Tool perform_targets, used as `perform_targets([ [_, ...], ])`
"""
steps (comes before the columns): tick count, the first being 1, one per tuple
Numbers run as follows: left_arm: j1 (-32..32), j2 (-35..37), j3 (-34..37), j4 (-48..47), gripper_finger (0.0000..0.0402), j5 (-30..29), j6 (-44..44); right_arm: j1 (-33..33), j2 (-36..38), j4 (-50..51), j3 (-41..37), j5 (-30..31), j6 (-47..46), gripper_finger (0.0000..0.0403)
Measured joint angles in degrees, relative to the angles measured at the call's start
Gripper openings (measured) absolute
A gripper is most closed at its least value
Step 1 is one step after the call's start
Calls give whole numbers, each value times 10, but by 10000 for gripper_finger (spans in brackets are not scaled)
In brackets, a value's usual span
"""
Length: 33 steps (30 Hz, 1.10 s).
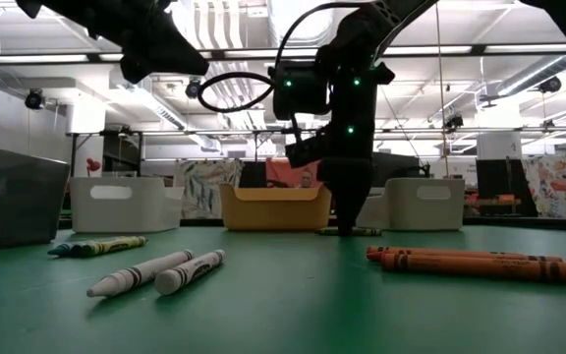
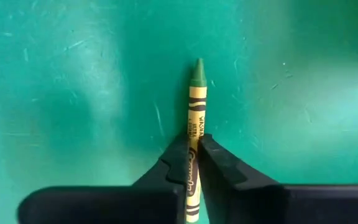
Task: Sort crayons
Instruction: Put the green crayon into the yellow bin
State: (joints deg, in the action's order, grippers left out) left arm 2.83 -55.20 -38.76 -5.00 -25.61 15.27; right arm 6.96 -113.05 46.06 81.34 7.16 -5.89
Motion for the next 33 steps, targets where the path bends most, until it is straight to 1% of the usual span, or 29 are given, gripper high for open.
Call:
perform_targets([
  [5,0,0,0,4,43,0,0,-6,11,1,-1,-14,6,13],
  [8,0,0,0,4,43,0,0,-12,31,-3,-2,-29,14,13],
  [12,0,0,0,8,43,0,0,-15,67,-35,-1,-64,26,12],
  [16,0,0,0,26,43,0,-3,-11,95,-87,-1,-66,41,12],
  [21,0,0,0,49,43,0,-13,15,102,-128,32,-57,74,12],
  [25,0,0,0,60,43,0,-23,44,90,-154,60,-56,108,12],
  [33,0,0,0,61,43,0,-31,116,53,-202,87,-56,162,12],
])
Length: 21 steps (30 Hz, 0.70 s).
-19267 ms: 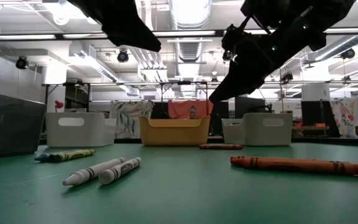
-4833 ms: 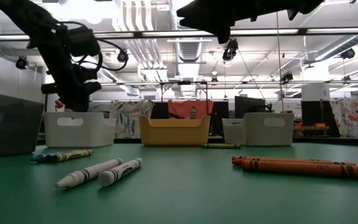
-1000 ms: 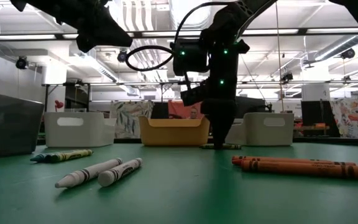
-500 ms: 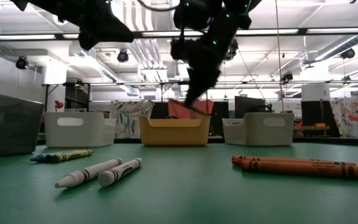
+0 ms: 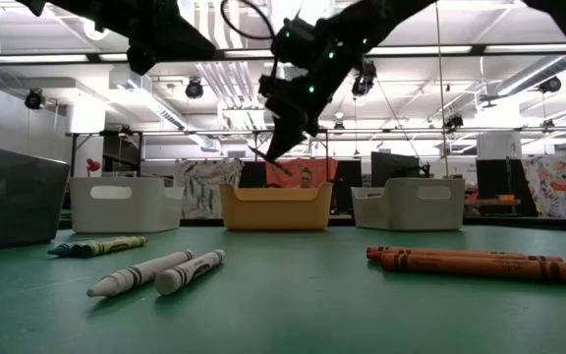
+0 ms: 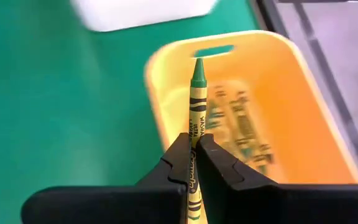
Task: Sort crayons
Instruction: Put the green crayon into the yellow bin
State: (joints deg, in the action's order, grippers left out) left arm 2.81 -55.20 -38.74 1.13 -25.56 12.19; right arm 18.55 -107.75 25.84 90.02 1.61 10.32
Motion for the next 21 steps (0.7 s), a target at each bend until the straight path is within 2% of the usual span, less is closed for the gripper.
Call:
perform_targets([
  [9,0,0,0,3,43,-1,-16,47,-78,-4,65,-1,57,12],
  [16,0,0,0,3,43,-8,-21,65,-137,69,148,0,87,12],
  [21,0,0,0,3,43,-9,-21,73,-177,164,219,1,99,12],
])
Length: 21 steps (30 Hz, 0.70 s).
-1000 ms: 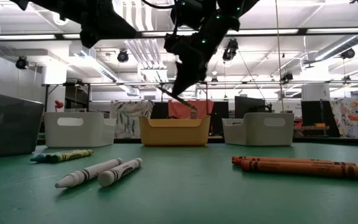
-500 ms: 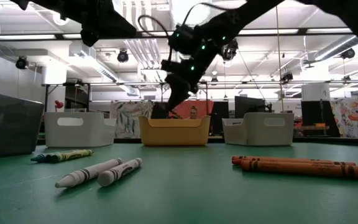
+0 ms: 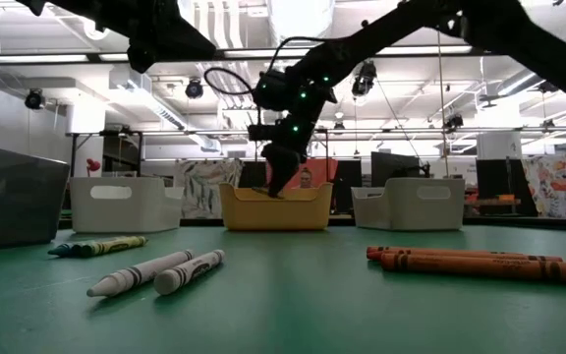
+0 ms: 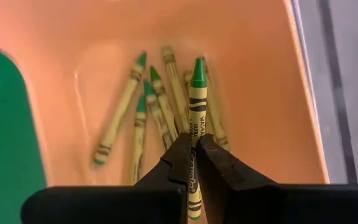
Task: Sort crayons
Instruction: Put the green crayon into the yellow bin, then put the orange crayon into the black bin
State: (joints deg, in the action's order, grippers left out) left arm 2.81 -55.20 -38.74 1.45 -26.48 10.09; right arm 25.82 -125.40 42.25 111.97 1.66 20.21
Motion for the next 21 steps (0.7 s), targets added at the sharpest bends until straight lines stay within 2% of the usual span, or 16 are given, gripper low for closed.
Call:
perform_targets([
  [9,0,0,0,-1,43,0,-2,5,-11,31,18,-1,24,19],
  [16,0,0,0,-2,43,0,-2,5,-8,29,18,-2,7,75],
  [21,0,0,0,-2,43,0,2,5,-2,37,25,-2,-14,93],
])
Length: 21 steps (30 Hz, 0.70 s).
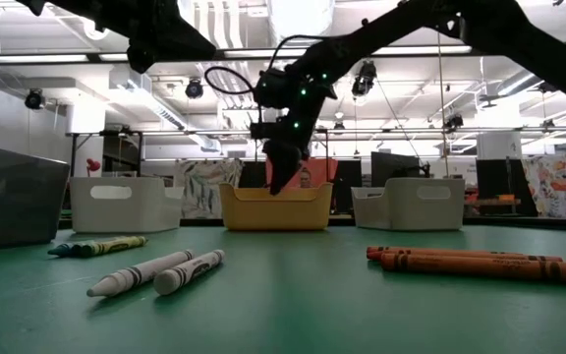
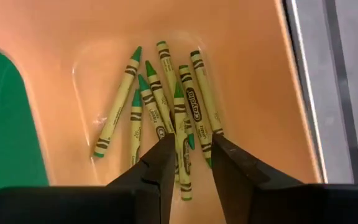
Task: Sort crayons
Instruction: Put the orange crayon into the black bin
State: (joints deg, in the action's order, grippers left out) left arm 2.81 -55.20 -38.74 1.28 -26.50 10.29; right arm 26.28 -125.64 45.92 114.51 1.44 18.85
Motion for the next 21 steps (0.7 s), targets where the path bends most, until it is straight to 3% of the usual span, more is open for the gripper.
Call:
perform_targets([
  [4,2,0,0,0,43,0,11,-5,16,43,20,-12,-27,94],
  [12,25,0,0,-3,43,0,22,-43,80,156,24,-99,-105,84],
  [21,65,0,0,-4,43,0,24,-154,140,219,-16,-109,-203,75],
])
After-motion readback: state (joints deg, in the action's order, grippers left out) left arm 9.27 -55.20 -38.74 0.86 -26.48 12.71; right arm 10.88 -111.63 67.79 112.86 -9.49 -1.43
